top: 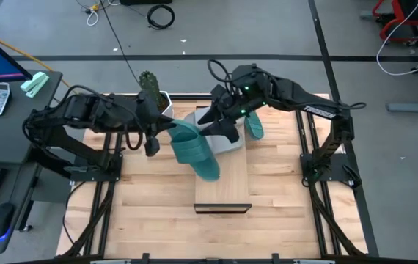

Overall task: Pick and place slides into the shelf
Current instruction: Put the bottom green slipper on the shelf

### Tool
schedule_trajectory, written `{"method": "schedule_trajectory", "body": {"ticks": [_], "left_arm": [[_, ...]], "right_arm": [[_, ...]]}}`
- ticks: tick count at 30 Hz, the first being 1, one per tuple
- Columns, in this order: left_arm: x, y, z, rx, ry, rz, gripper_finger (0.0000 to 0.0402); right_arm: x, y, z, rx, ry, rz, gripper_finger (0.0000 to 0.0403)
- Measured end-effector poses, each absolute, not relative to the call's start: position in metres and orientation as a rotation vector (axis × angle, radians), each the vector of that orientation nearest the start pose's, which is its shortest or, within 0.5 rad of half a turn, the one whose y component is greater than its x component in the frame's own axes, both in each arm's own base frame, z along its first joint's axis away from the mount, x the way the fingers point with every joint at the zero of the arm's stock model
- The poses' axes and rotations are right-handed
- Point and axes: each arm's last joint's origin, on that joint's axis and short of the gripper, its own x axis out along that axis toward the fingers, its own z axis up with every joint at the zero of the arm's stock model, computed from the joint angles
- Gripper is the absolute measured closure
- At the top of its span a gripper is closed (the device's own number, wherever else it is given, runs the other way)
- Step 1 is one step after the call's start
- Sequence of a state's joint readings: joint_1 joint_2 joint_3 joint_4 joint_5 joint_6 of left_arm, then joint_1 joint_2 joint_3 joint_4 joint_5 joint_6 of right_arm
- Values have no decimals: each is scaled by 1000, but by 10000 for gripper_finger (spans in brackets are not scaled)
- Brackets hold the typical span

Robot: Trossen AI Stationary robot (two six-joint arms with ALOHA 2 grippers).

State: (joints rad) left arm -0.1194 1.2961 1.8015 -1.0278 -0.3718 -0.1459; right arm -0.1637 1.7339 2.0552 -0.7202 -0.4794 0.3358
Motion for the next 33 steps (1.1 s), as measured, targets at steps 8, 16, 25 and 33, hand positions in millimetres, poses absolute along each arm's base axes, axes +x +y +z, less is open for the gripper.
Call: {"method": "schedule_trajectory", "body": {"ticks": [8,16,25,33], "left_arm": [[219,-9,480,35,506,256,368],[227,3,476,49,531,248,368],[234,11,481,57,467,228,368],[235,11,483,68,452,223,368]], "right_arm": [[365,-57,462,507,404,217,156],[369,-54,462,532,394,231,157],[376,-53,455,514,402,198,157],[381,-54,451,509,407,193,209]]}}
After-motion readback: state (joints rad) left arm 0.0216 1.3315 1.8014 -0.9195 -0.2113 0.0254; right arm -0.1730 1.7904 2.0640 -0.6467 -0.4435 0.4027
